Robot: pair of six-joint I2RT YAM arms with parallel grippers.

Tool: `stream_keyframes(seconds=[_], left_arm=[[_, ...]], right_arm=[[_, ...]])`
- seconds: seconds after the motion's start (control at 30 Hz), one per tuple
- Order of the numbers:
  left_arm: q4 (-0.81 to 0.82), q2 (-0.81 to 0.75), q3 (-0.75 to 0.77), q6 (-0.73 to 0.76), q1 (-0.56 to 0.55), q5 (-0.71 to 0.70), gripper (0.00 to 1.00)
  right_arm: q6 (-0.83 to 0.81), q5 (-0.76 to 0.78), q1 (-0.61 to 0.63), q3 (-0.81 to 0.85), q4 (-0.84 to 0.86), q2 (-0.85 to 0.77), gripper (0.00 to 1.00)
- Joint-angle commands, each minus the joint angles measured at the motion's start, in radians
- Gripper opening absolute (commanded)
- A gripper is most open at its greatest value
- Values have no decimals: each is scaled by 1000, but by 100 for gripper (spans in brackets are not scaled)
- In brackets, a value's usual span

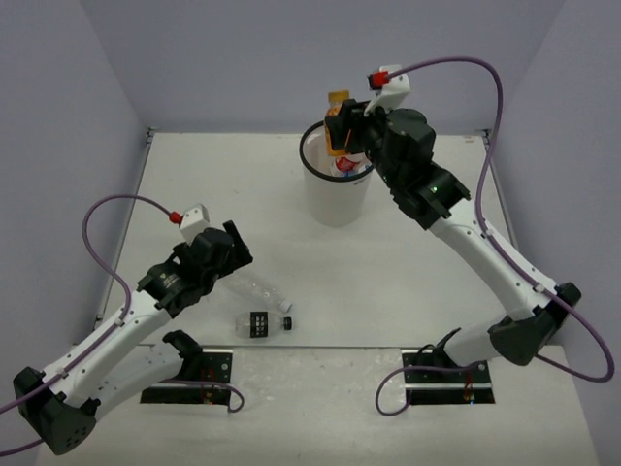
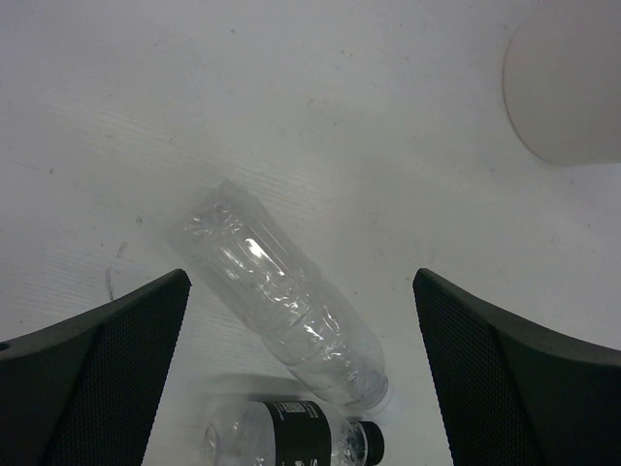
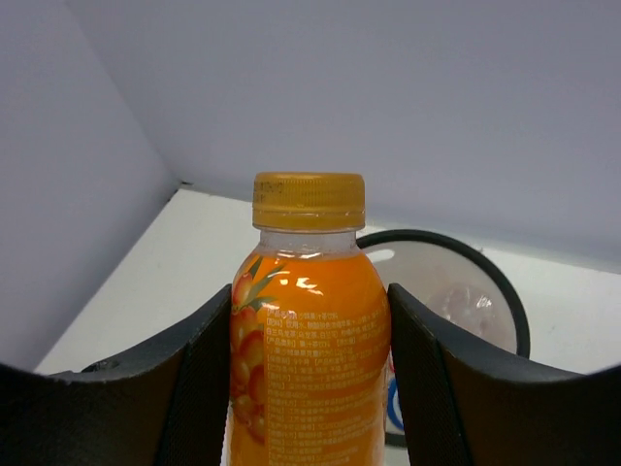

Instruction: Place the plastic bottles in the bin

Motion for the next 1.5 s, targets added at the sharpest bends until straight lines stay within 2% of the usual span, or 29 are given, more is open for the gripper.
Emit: stream_keyframes(seconds=[0.0, 0.13, 0.23, 0.4, 0.47, 0.63, 0.87, 1.0, 1.07, 1.23, 1.33, 1.47], left_arm=[[-6, -19, -10, -62, 5, 4, 100], [-24, -15, -30, -90, 4, -10, 100], [-32, -5, -42, -112, 5, -11, 100], [-31, 6, -57, -130, 5, -8, 100], [-31, 6, -63, -135, 4, -11, 100], [-26, 12, -73, -159, 4, -14, 100], [11, 45, -99, -167, 5, -9, 100], [19, 69, -103, -176, 4, -6, 100], [27, 74, -114, -185, 4, -3, 100], [82, 88, -148, -203, 4, 18, 100], [107, 106, -165, -229, 4, 27, 100], [129, 139, -192, -281, 4, 27, 100]], right_arm=[[-65, -14, -65, 146, 32, 159, 23], [-55, 37, -82, 200, -3, 259, 27], [-13, 42, -85, 128, 15, 262, 41], [-8, 36, -85, 81, 27, 255, 90], [-5, 39, -85, 81, 27, 237, 99], [-5, 95, -85, 57, 29, 172, 99], [21, 173, -85, -192, 97, -40, 99], [60, 249, -85, -341, 95, -226, 99], [117, 267, -85, -447, 83, -292, 99], [300, 323, -85, -726, 29, -578, 99], [387, 341, -85, -847, -26, -728, 99], [432, 365, -85, -938, -129, -818, 99]])
